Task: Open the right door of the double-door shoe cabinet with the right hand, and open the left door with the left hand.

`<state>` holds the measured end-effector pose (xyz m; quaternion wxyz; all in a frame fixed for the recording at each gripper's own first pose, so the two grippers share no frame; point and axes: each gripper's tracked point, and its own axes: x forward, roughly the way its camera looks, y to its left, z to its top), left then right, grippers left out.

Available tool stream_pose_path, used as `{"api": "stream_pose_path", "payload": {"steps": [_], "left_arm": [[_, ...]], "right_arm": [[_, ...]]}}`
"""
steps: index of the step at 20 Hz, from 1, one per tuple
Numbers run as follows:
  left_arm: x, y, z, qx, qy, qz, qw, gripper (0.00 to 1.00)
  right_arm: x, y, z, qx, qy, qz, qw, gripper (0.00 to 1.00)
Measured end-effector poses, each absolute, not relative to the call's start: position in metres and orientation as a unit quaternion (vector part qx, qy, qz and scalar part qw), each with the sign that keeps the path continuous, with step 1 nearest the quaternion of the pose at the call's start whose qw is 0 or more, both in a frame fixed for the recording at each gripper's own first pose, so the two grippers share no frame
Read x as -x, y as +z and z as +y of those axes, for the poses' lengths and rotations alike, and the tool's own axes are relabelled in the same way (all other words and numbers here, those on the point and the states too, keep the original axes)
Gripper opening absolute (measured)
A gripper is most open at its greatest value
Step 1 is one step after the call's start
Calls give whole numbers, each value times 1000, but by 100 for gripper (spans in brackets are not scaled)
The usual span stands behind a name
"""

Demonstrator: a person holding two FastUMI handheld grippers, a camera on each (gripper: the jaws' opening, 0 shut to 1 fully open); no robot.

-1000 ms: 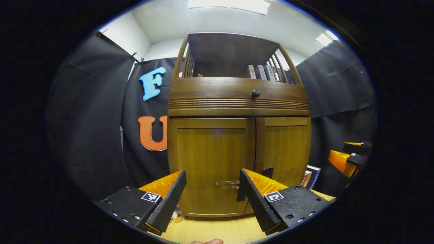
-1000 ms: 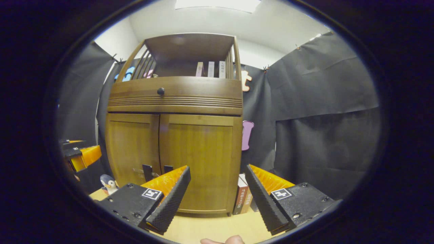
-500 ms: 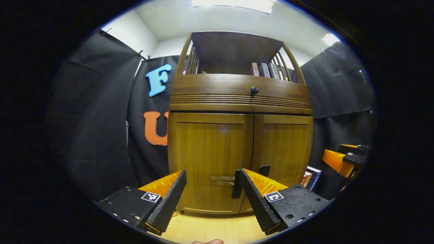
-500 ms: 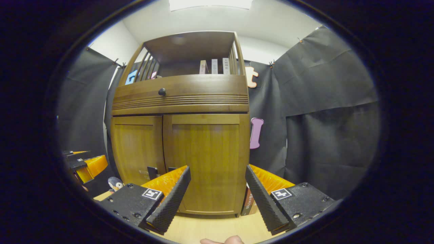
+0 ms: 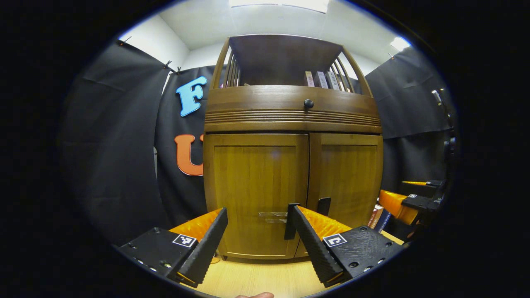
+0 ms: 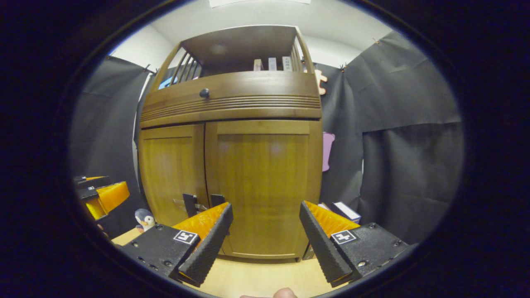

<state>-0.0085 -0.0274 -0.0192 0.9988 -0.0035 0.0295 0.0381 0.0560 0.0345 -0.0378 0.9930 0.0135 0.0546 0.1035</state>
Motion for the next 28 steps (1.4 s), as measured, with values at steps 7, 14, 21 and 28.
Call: {"api": "stream_pose_path", "payload": {"steps": [7, 14, 21, 28], "left_arm": [[2, -23, -1, 3, 61, 34, 998, 95], [6, -28, 42, 7, 97, 36, 995, 95], [12, -39, 66, 16, 112, 46, 992, 95], [22, -45, 68, 10, 112, 51, 992, 95]], "right_arm": [[-91, -66, 91, 1, 141, 83, 987, 100], [-123, -105, 135, 8, 159, 124, 979, 94], [-149, -140, 155, 8, 142, 163, 976, 75], [-169, -140, 163, -2, 105, 156, 982, 54]]}}
